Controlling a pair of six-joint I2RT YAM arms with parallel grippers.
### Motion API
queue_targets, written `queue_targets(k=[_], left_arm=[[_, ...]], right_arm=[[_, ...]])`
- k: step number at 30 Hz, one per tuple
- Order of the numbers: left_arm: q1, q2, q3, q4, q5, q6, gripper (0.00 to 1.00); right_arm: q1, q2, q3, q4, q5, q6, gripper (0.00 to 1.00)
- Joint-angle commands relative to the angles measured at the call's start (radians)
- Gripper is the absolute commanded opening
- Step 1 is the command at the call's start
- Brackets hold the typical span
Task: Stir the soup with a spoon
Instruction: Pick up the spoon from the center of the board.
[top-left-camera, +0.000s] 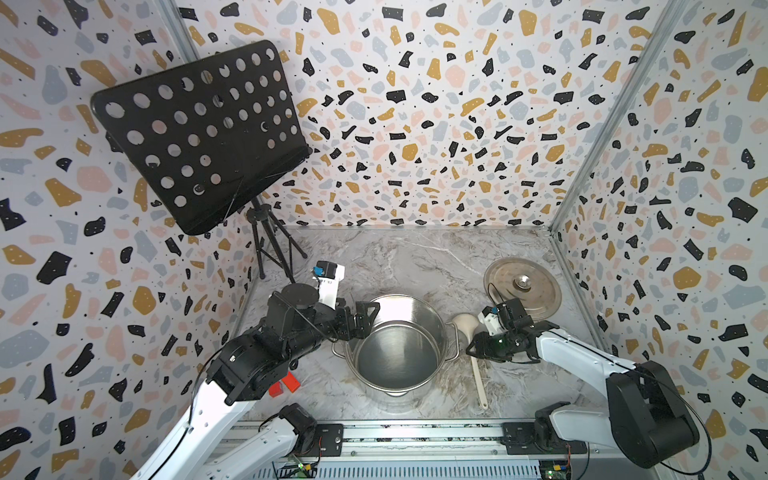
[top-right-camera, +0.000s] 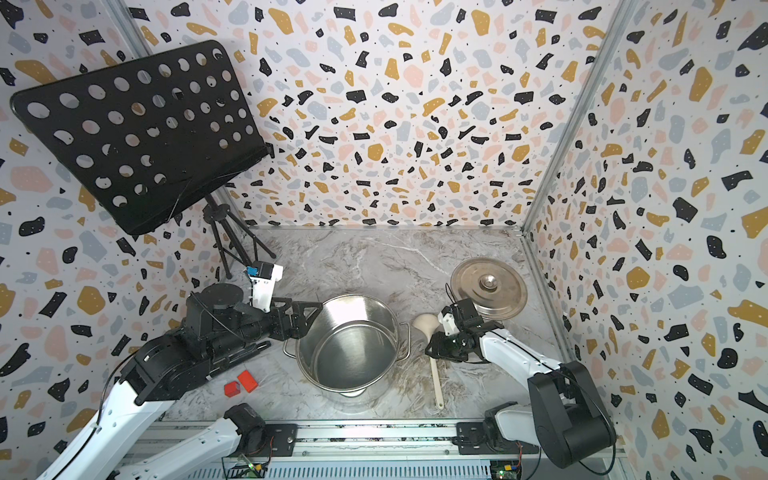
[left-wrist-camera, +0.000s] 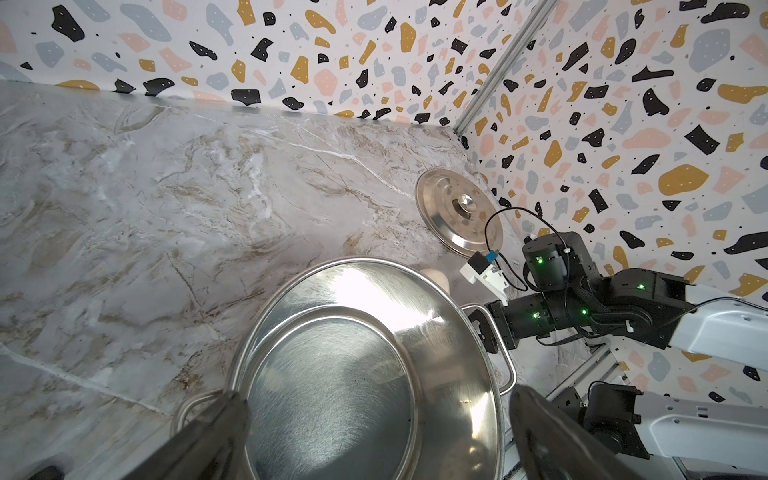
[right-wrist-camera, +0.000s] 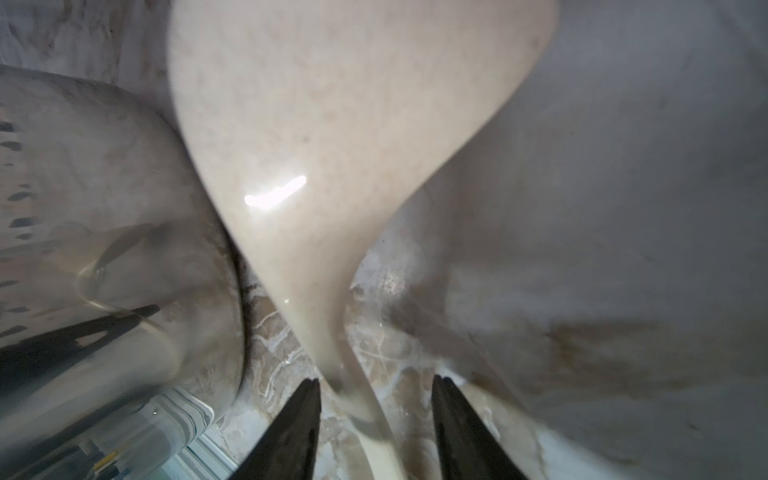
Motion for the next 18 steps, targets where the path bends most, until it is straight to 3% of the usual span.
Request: queue_targets(k=[1,9,15,18], left_arm=[[-0.002,-0.009,0.009,0.031,-0.014,0.02,1.0],[-0.002,-0.008,0.031,0.028,-0.029,0.089,1.0],[-0.002,-0.015,0.046,0.056,-0.048,0.216,0.99],[-0.002,-0.018,0.045,0.086,-0.028,0.306,0.94]], right_arm=[[0.006,0.02,-0.007,0.066,-0.005,0.006,0.44],[0.006,0.061,0.028,0.052,0.021,-0.03,0.22],[0.005,0.029,0.18,-0.145,0.104,-0.134,0.01],[0.003,0.015,0.319,-0.316,0.178,-0.185,0.0]])
